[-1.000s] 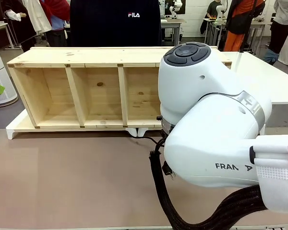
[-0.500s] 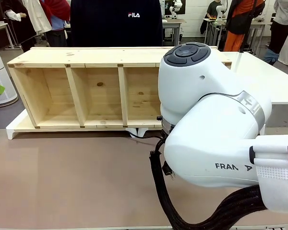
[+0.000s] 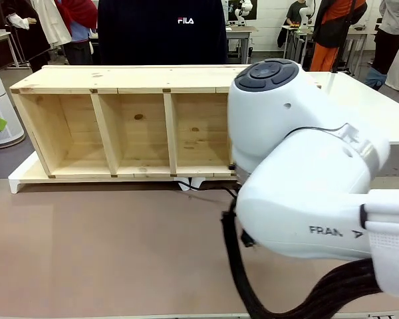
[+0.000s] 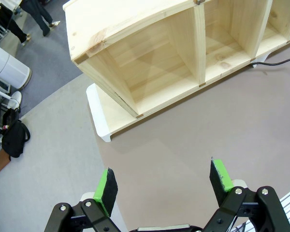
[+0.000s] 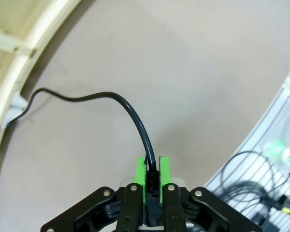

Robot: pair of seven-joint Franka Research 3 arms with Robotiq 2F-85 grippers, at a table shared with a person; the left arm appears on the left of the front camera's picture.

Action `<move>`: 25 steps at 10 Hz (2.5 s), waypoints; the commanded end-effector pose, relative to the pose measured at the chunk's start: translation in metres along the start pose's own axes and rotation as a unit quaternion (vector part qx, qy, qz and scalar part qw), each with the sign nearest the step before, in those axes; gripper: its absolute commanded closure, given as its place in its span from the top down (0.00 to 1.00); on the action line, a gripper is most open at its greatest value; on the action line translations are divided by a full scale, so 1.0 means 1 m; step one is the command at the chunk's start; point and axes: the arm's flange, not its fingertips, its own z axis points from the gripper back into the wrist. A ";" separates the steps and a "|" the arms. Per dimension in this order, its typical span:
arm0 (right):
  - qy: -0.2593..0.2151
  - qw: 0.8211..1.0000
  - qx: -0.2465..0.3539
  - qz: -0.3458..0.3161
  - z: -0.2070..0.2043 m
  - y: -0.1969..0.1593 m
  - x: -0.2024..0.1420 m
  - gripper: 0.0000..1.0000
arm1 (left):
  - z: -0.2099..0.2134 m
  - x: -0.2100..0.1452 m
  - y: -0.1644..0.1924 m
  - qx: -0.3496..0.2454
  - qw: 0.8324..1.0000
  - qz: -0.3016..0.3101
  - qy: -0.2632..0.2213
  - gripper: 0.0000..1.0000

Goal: Perform cable management.
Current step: Pull the grasped Power Cable to the location of the Power Strip.

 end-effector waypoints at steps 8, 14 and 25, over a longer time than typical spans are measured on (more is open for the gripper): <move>-0.075 0.988 -0.090 0.097 0.019 -0.111 0.151 0.14 | 0.000 0.000 0.000 0.001 1.000 0.000 0.000 1.00; -0.097 0.992 0.005 0.081 0.021 -0.113 0.251 0.14 | 0.000 0.000 0.000 0.001 1.000 0.000 0.000 1.00; -0.257 0.951 0.030 0.166 0.025 -0.001 0.299 0.14 | 0.000 0.000 0.000 0.001 1.000 0.000 0.000 1.00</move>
